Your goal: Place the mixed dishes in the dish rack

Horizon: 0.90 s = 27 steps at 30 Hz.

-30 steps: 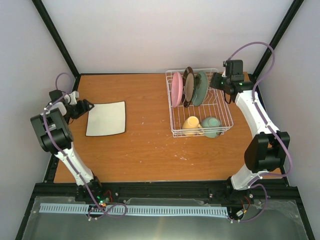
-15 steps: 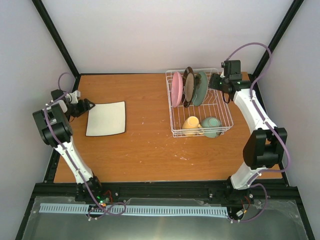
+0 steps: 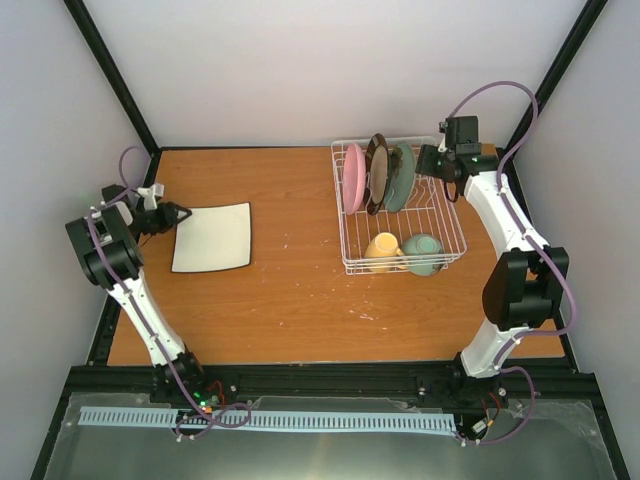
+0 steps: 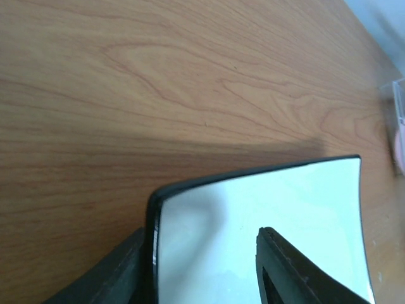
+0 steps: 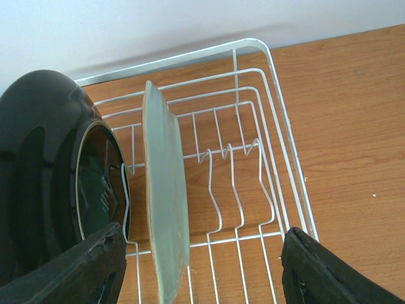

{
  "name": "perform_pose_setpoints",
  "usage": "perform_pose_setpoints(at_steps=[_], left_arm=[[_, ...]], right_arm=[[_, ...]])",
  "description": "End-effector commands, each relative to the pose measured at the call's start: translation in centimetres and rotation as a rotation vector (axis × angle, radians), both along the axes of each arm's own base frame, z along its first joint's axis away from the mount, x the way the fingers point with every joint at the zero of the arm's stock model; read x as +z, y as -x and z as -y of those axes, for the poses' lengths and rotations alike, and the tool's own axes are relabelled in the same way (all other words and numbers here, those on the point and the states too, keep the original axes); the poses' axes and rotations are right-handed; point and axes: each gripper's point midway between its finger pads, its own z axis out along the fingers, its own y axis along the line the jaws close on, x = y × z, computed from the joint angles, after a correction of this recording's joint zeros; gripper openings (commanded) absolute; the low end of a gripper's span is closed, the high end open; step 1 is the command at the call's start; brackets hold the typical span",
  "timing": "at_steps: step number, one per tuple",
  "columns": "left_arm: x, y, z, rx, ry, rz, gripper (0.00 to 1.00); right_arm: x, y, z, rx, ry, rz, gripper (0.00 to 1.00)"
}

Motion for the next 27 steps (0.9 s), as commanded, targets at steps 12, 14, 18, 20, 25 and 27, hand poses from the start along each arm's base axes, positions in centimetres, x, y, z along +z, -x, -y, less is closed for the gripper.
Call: perform_pose_setpoints(at_steps=[12,14,18,20,25,27], left_arm=[[-1.4,6.8,-0.7,0.016,0.194,-0.083,0.13],[-1.1,6.7,-0.7,0.014,0.203,-0.070,0.04],[-0.7,6.5,-0.3,0.008,0.243,-0.055,0.00],[-0.6,6.5,-0.1,0.004,0.261,-0.048,0.01],[0.3,6.2,0.2,-0.002,0.314,-0.014,0.01],[1.2,6.0,0.4,-0.004,0.337,0.011,0.01]], right_arm=[[-1.2,0.0,-0.5,0.033,-0.018,-0.027,0.65],[-1.5,0.0,-0.6,0.038,-0.022,-0.031,0.65],[-1.7,0.0,-0.9,0.045,-0.033,-0.034,0.65],[-1.6,0.0,-1.0,0.047,-0.037,-0.031,0.64],[-1.6,0.0,-1.2,0.054,-0.050,-0.031,0.63],[-1.4,0.0,-1.4,0.060,-0.058,-0.027,0.62]])
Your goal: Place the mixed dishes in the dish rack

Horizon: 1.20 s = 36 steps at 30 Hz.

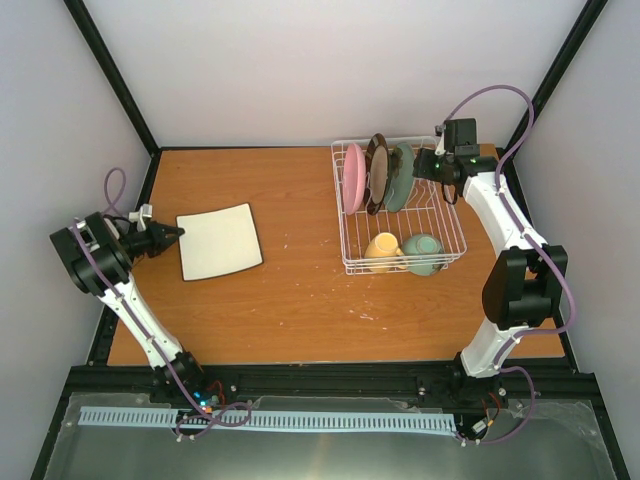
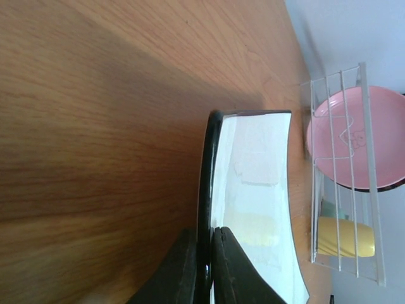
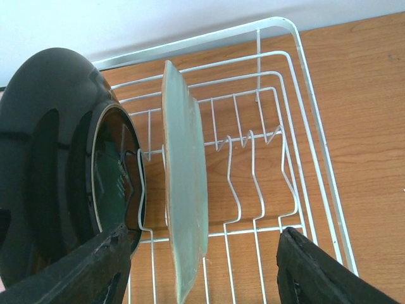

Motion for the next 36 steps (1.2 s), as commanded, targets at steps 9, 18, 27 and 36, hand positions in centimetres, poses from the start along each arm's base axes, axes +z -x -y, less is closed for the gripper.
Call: perform_pose_setpoints(at_steps=[9,18,27,36], left_arm=[[6.4,-0.7,1.2,-0.016,0.161,0.232,0.01],[8.6,0.5,2.5,-0.051,0.270,0.310,0.01],[10.6,1.5,3.3,-0.088,0.418,0.421,0.01],[9.2,-0.3,3.0,0.147,0.515,0.521,0.01]], right_arm=[[1.3,-0.9,-2.9,0.109,-0.114,0.068,0.44],[2.6,-2.0,-7.4,0.243,-0.166,0.107,0.42],[3.6,-1.6,-13.7,0.519,-0.301,0.129,0.43],[3.8,0.2,-23.6,0.863,-0.433,0.056,0.46]])
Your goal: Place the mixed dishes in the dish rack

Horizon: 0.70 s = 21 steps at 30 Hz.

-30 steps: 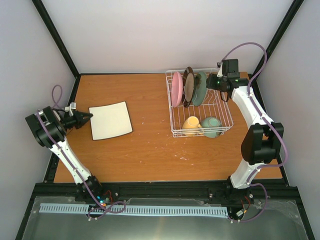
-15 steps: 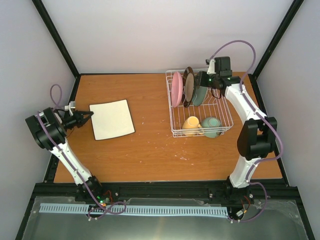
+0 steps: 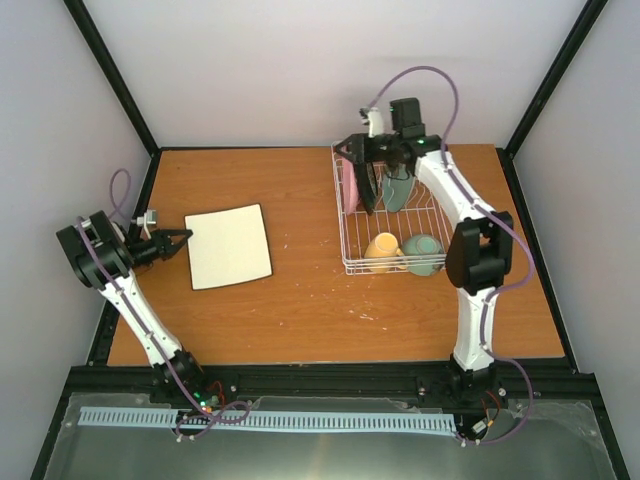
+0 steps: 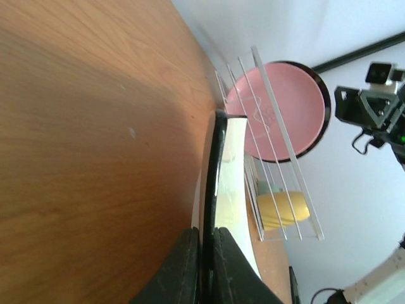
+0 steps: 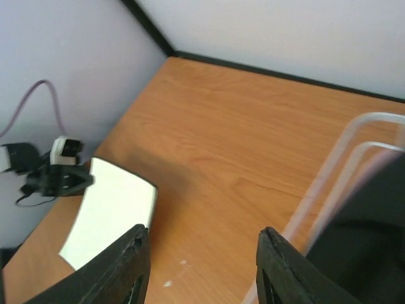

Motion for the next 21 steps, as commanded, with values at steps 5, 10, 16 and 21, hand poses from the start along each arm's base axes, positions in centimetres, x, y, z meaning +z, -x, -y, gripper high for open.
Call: perform_pose_setpoints(at_steps=[5,10,16,21], left_arm=[[10.4,-2.0,1.5,0.170,0.294,0.301,0.01],[14.5,-2.7,1.2,0.116,0.248,0.375,0.01],[17.8,-3.4,1.3,0.037,0.156,0.414,0.01],[20.5,-3.5,1.4,0.010,0.121,0.453,0.01]], right_arm=[[0.4,3.2,-6.4,0.200,0.014,0.003,0.46],[0.1,2.8,-4.4,0.102,0.146,0.039,0.46],[0.9,3.0,-3.3,0.059,0.182,0.059,0.49],[0.3,2.9,-2.5,0.020,0.229,0.051,0.50]])
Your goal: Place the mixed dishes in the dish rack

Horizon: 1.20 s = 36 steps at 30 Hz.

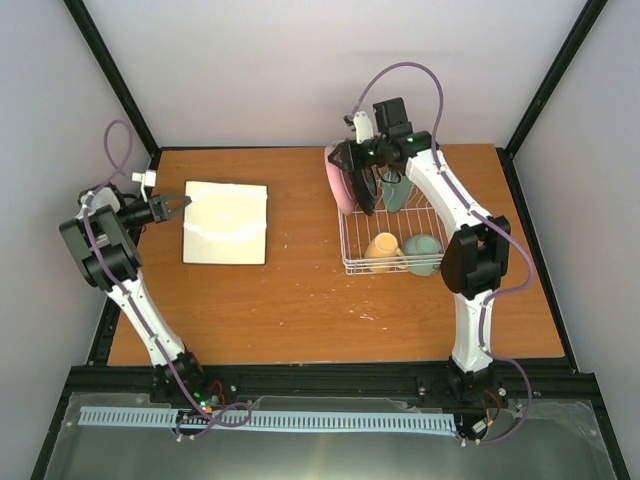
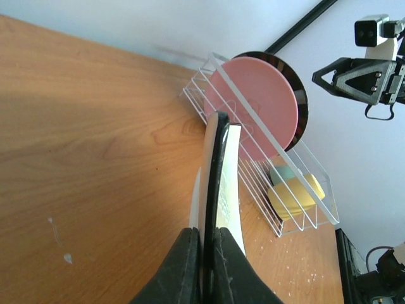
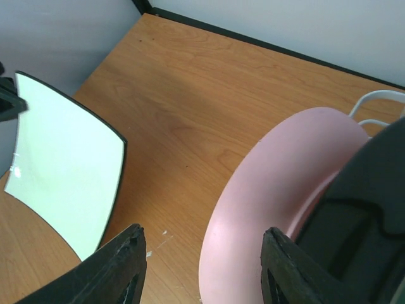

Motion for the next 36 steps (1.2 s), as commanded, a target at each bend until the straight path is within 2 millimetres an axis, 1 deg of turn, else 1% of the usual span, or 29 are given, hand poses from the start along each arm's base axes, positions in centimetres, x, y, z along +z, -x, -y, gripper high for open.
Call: perform_pose_setpoints(at_steps=[1,2,4,7,8,10,11,12,14,17,21,26,33,36], left_arm=[[12.0,-0.5,-0.9,0.071,0.345,0.193,0.01],[12.5,-0.3,-0.7,0.067,0.340,0.202,0.01],[13.2,-0.1,-0.6,0.063,0.332,0.215,0.01],[13.7,0.0,-0.5,0.058,0.319,0.220,0.01],[13.8,0.1,-0.4,0.057,0.319,0.220,0.01],[13.9,0.2,-0.3,0.056,0.318,0.219,0.01],[13.9,0.2,-0.3,0.055,0.317,0.218,0.01],[13.9,0.2,-0.3,0.055,0.315,0.215,0.01],[14.0,0.3,-0.2,0.054,0.311,0.213,0.01],[13.8,0.5,-0.1,0.054,0.310,0.204,0.01],[13.8,0.7,0.1,0.054,0.304,0.199,0.01],[13.6,0.8,0.2,0.053,0.294,0.190,0.01],[13.1,0.6,0.1,0.052,0.286,0.179,0.01],[13.1,0.5,0.1,0.051,0.281,0.176,0.01]], right_arm=[[1.1,0.5,1.2,-0.042,0.055,0.037,0.50],[0.8,0.5,1.3,-0.042,0.060,0.033,0.50],[0.9,0.6,1.0,-0.029,0.041,0.030,0.50],[2.6,1.0,-0.3,0.023,-0.033,0.039,0.50],[3.6,1.1,-0.9,0.053,-0.065,0.047,0.50],[4.3,1.7,-2.3,0.108,-0.107,0.045,0.50],[4.4,2.0,-2.9,0.125,-0.113,0.043,0.50],[4.0,2.2,-3.6,0.136,-0.104,0.042,0.50],[2.8,3.0,-4.9,0.163,-0.072,0.029,0.50],[0.3,3.7,-5.9,0.164,-0.008,0.003,0.50],[-2.5,3.1,-5.6,0.131,0.046,-0.037,0.50],[-4.8,1.9,-4.8,0.078,0.101,-0.056,0.50],[-7.2,-0.2,-1.9,-0.039,0.171,-0.087,0.51],[-7.7,-0.9,-0.3,-0.083,0.197,-0.092,0.51]])
